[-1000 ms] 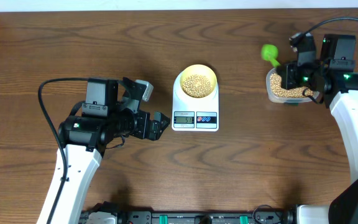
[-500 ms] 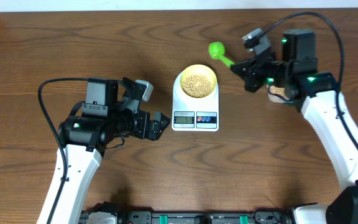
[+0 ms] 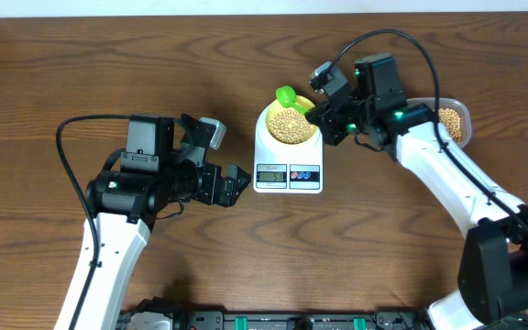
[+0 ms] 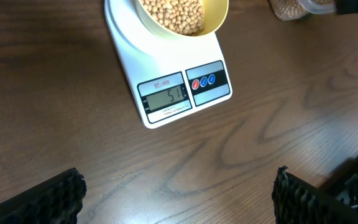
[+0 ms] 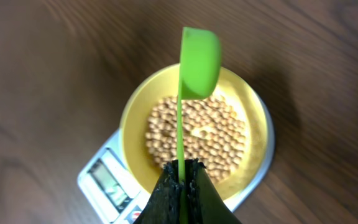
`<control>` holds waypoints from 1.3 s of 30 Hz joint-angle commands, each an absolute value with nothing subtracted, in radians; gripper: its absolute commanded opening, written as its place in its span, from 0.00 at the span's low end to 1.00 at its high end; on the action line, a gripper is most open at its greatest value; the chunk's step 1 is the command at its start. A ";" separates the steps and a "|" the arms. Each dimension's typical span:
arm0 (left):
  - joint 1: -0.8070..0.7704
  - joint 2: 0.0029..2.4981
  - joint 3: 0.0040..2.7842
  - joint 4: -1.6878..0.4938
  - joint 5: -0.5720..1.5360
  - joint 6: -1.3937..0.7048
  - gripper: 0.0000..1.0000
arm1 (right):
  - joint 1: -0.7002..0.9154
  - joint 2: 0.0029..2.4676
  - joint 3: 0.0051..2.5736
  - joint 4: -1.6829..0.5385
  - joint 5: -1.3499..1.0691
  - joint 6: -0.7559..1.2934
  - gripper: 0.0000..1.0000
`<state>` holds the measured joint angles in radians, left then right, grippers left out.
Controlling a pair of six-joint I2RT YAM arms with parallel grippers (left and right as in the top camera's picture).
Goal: Scoop item into bowl and weigh 50g on scale
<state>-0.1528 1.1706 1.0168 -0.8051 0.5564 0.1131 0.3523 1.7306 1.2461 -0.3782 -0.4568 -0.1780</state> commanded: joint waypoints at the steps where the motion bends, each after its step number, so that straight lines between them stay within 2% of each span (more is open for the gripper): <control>1: -0.155 1.171 1.019 -0.807 0.572 0.130 0.98 | 0.380 1.750 1.249 -0.374 -0.322 -0.193 0.01; 16: -0.155 1.171 1.019 -0.807 0.572 0.130 0.98 | 0.412 1.768 1.248 -0.420 -0.237 -0.200 0.01; 39: -0.155 1.171 1.019 -0.807 0.572 0.131 0.98 | 0.448 1.769 1.248 -0.449 -0.238 -0.226 0.01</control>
<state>-0.1528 1.1706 1.0168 -0.8051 0.5560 0.1131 0.4320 1.7615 1.2461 -0.4477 -0.2390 -0.2039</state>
